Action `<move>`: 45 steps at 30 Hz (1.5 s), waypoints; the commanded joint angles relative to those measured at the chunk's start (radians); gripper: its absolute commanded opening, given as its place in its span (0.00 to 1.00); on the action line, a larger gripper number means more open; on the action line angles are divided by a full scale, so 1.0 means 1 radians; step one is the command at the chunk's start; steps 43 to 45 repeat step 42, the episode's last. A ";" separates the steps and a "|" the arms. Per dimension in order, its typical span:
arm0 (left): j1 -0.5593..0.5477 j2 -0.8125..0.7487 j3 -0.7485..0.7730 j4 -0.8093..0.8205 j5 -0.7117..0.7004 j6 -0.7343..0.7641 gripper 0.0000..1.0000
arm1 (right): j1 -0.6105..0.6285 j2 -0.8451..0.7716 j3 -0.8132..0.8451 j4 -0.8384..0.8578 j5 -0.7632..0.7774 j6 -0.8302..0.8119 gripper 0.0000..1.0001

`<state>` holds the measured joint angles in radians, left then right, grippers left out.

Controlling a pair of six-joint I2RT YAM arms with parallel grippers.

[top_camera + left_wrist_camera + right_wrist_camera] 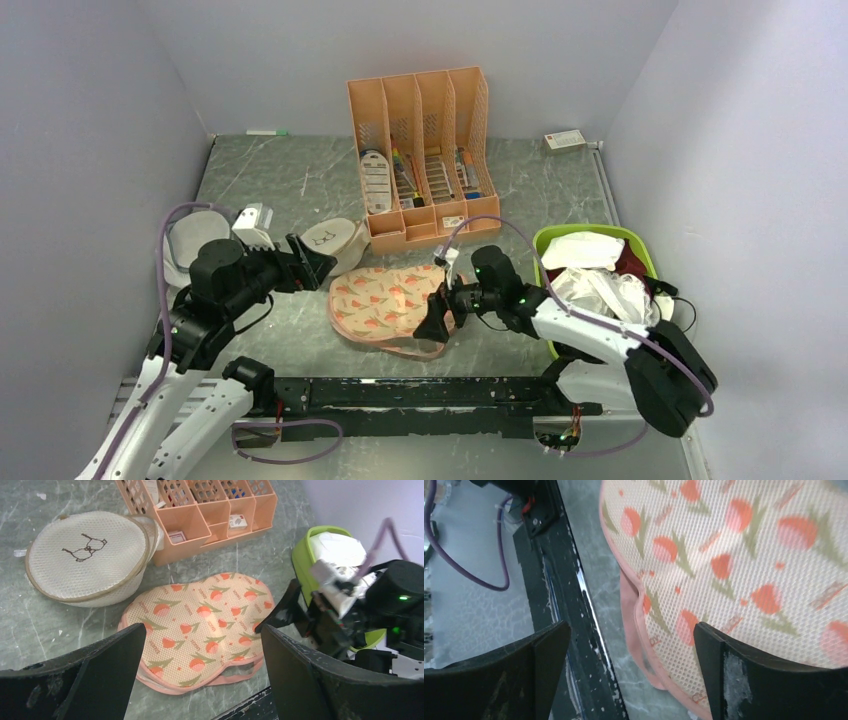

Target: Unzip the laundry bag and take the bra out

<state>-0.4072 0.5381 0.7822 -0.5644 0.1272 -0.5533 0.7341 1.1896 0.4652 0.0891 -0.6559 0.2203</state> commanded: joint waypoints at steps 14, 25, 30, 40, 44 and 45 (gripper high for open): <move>0.008 0.154 0.099 0.094 -0.123 0.093 0.97 | -0.050 -0.404 0.505 -0.636 1.023 0.115 1.00; 0.008 0.251 0.552 0.070 -0.282 0.310 0.97 | -0.050 -0.394 0.916 -0.573 1.221 -0.148 1.00; 0.008 0.240 0.692 0.089 -0.290 0.336 0.97 | -0.050 -0.426 0.971 -0.501 1.184 -0.182 1.00; 0.008 0.224 0.792 0.070 -0.333 0.368 0.97 | -0.050 -0.458 0.992 -0.483 1.114 -0.167 1.00; 0.008 0.216 0.782 0.068 -0.334 0.363 0.97 | -0.051 -0.443 1.005 -0.513 1.139 -0.156 1.00; 0.008 0.216 0.782 0.068 -0.334 0.363 0.97 | -0.051 -0.443 1.005 -0.513 1.139 -0.156 1.00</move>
